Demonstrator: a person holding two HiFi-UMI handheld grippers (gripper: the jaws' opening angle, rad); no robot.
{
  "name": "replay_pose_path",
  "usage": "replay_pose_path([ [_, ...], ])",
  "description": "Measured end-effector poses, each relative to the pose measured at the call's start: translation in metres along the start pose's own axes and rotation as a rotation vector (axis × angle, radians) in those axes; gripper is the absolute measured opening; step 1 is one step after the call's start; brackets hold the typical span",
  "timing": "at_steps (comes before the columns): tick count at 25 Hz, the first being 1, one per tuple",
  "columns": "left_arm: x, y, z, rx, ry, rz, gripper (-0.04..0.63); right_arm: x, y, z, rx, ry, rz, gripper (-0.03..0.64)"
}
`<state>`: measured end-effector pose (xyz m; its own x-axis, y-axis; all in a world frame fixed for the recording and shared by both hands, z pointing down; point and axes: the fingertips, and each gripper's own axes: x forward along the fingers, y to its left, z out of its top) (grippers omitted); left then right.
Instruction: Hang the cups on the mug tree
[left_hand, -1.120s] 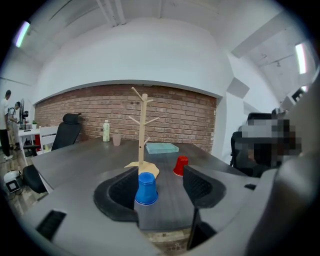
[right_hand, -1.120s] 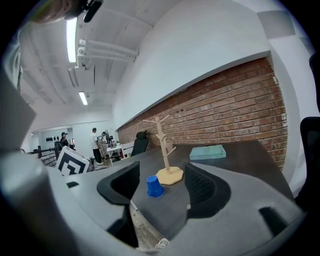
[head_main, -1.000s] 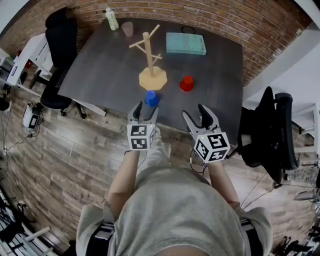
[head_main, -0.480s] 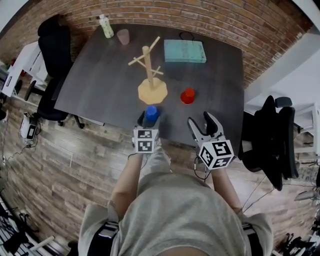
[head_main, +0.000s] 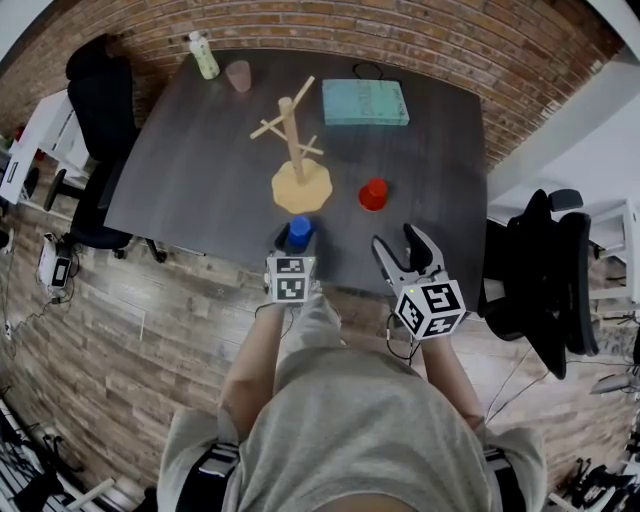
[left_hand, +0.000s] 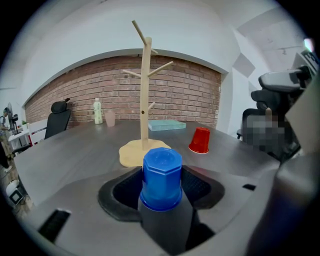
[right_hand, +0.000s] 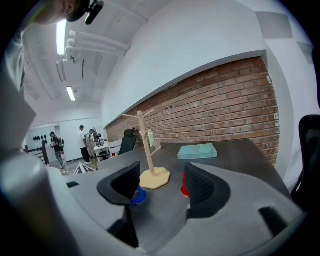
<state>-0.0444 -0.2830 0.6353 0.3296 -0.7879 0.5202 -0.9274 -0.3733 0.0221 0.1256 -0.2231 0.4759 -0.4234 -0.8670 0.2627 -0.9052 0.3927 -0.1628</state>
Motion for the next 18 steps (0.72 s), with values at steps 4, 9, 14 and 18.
replay_pose_path([
  [4,0.000,-0.001,0.001,0.015,0.002,-0.005,0.232,-0.002,-0.001,-0.002,0.007,0.002,-0.005,0.272],
  [9,-0.006,-0.003,0.007,0.014,-0.019,-0.011,0.229,-0.006,0.000,-0.005,0.009,0.002,-0.009,0.272],
  [14,-0.022,0.000,0.037,0.001,-0.071,-0.027,0.229,-0.007,0.003,-0.004,0.010,-0.007,0.000,0.272],
  [18,-0.042,-0.002,0.068,0.006,-0.116,-0.049,0.229,-0.009,0.007,-0.003,0.010,-0.014,0.012,0.272],
])
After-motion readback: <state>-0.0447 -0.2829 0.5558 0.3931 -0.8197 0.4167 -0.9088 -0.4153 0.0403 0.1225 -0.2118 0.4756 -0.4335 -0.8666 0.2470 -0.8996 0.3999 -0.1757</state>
